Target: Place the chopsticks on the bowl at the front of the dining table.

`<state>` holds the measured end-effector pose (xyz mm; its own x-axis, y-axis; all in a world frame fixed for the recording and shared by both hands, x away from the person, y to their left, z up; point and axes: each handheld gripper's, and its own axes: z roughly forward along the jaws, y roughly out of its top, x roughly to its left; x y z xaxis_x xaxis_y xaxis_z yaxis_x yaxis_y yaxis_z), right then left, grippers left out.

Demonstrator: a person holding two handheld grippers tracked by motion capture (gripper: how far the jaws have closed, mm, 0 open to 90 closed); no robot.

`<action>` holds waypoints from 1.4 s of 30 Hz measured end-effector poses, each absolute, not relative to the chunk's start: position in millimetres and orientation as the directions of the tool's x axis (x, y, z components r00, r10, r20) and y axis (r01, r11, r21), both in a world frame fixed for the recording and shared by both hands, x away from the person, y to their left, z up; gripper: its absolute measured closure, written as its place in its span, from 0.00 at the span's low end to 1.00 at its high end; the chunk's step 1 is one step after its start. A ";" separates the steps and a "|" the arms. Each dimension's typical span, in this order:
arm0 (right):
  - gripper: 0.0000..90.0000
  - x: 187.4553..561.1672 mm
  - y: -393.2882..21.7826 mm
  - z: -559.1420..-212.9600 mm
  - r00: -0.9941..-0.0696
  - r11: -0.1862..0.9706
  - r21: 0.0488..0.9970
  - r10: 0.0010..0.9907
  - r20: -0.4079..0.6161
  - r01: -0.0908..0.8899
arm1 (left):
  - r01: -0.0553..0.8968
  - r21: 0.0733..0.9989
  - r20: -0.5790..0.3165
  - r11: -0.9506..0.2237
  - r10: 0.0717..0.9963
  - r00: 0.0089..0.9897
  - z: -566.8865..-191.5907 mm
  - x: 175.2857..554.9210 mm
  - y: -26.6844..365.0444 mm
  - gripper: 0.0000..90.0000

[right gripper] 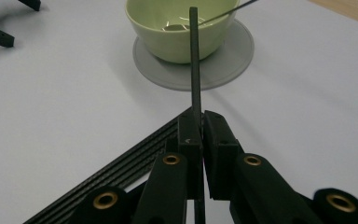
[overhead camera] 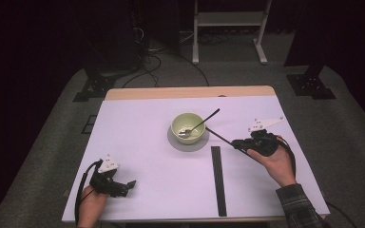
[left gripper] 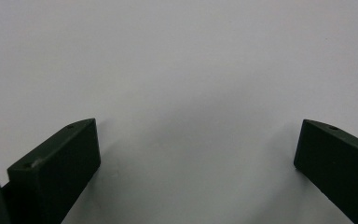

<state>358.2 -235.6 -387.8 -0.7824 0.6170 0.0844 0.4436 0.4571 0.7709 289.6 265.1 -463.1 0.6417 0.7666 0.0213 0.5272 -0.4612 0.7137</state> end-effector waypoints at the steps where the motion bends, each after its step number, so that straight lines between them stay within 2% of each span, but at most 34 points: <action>1: 0.95 358.9 -234.1 -387.1 -0.784 0.455 0.772 0.615 0.088 0.443 | 0.527 0.714 0.021 -0.461 0.767 0.642 -463.1 289.6 265.1 0.00; 42: 0.95 403.3 -161.0 -369.5 -0.806 0.461 0.774 0.582 0.106 0.435 | 0.525 0.715 0.023 -0.461 0.766 0.642 -463.4 289.7 265.1 0.00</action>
